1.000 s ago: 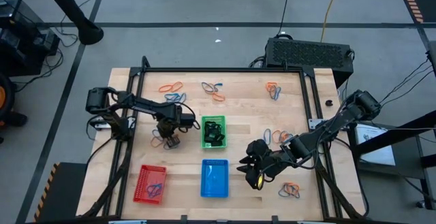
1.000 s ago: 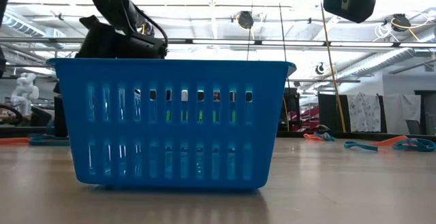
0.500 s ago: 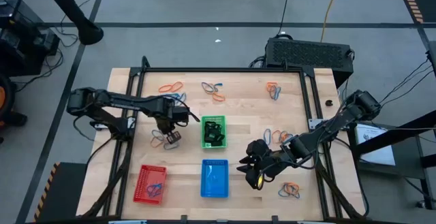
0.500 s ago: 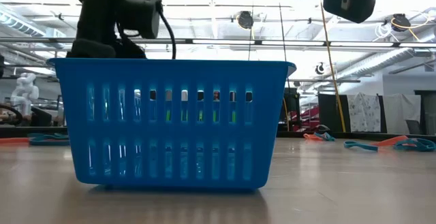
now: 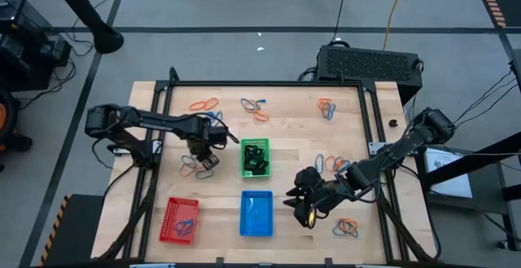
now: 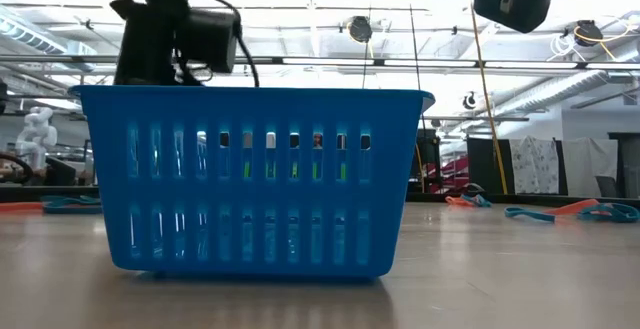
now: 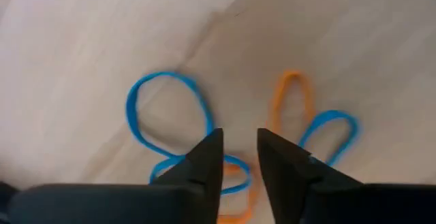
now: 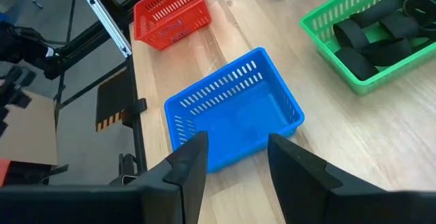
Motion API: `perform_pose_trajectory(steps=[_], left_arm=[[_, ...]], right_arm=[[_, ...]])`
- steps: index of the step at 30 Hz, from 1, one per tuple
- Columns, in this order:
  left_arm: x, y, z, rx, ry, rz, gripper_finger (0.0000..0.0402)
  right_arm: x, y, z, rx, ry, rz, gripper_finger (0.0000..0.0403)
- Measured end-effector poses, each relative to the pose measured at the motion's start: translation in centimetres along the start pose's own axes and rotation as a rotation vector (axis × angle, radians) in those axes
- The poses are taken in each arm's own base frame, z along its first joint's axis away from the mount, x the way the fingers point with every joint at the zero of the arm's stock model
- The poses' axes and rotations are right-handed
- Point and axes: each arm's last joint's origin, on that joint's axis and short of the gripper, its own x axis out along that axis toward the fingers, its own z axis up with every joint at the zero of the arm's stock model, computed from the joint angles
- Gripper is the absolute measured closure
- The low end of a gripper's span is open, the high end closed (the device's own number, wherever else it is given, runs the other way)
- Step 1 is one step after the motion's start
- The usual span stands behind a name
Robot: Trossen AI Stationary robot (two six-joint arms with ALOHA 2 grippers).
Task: Sort rubber bands into baskets
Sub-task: Put the blue rubberband into the red bin
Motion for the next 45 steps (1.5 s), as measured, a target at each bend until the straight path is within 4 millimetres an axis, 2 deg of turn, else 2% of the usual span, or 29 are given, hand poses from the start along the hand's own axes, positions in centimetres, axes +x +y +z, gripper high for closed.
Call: perform_pose_trajectory(steps=[8, 19, 22, 27, 29, 33, 38, 41, 45], left_arm=[[2.1, 0.8, 0.4, -0.044, 0.015, 0.038, 0.0242], [3.7, 1.3, 0.2, -0.066, -0.009, 0.026, 0.0241], [3.9, 1.5, 0.1, -0.072, -0.001, 0.022, 0.0271], [4.0, 2.0, 0.3, -0.069, 0.004, 0.026, 0.0383], [3.9, 2.0, 0.4, -0.069, -0.004, 0.025, 0.0391], [2.6, 1.5, 0.2, -0.049, -0.031, -0.004, 0.0398], [-0.8, -0.6, -1.1, 0.002, -0.098, -0.200, 0.0399], [-3.3, -1.9, -2.6, 0.014, -0.119, -0.352, 0.0400], [-5.7, -3.6, -5.7, 0.057, -0.065, -0.513, 0.0400]], right_arm=[[0.1, 0.3, -0.6, -0.015, 0.015, 0.002, 0.0257], [0.5, 0.3, -0.9, -0.015, 0.024, -0.007, 0.0257], [0.5, 0.3, -0.9, -0.017, 0.023, -0.007, 0.0257], [0.5, 0.2, -0.9, -0.017, 0.023, -0.007, 0.0257], [0.5, 0.2, -0.9, -0.016, 0.023, -0.007, 0.0257], [0.5, 0.3, -0.9, 0.005, 0.019, -0.001, 0.0257], [0.5, 0.4, -0.9, 0.007, 0.019, 0.001, 0.0257], [0.5, 0.4, -0.9, 0.005, 0.019, 0.001, 0.0257], [0.5, 0.4, -0.9, -0.015, 0.019, 0.001, 0.0257]])
